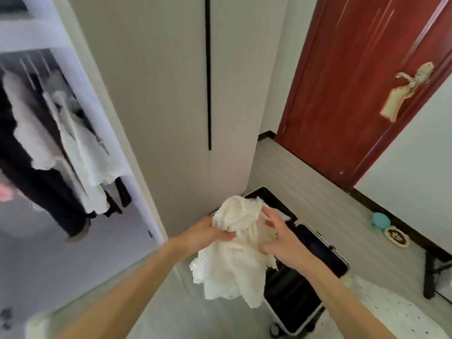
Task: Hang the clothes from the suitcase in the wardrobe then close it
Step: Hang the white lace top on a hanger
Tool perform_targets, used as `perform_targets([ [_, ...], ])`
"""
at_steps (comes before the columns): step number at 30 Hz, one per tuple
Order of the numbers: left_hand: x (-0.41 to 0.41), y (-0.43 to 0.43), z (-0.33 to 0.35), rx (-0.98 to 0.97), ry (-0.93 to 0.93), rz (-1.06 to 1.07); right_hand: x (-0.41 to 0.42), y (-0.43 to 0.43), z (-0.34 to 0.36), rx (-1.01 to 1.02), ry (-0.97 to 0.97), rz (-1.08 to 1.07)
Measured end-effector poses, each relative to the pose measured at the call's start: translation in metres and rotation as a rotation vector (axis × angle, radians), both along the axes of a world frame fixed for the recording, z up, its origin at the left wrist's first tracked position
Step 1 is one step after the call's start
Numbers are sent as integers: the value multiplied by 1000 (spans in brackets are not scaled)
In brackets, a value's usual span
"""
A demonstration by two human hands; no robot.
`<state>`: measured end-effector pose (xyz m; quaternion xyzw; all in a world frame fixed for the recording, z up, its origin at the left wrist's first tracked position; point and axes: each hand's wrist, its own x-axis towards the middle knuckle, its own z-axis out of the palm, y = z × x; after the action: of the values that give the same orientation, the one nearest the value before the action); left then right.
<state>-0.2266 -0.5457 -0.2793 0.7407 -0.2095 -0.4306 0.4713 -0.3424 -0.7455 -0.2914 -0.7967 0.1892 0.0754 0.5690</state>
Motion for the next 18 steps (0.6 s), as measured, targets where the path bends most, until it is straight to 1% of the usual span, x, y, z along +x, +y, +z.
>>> perform_targets([
  [2,-2,48,10,76,21,-6,8,38,-7,-51,45,142],
  [4,-5,101,15,134,-6,-6,18,78,-11,-114,101,249],
  [7,-10,185,26,146,27,120,36,136,-16,-272,129,352],
  [8,-15,219,31,137,24,187,42,162,-15,-275,102,370],
  [9,-17,246,35,129,9,244,47,182,-12,-258,68,343],
  [11,-22,304,39,173,-104,360,52,226,2,-177,-26,238],
  [13,-28,370,36,282,-282,489,56,275,23,-134,-115,193],
  [16,-41,447,34,529,-484,575,68,338,49,-125,-244,246],
  [18,-49,482,36,617,-585,597,75,377,68,-129,-318,256],
])
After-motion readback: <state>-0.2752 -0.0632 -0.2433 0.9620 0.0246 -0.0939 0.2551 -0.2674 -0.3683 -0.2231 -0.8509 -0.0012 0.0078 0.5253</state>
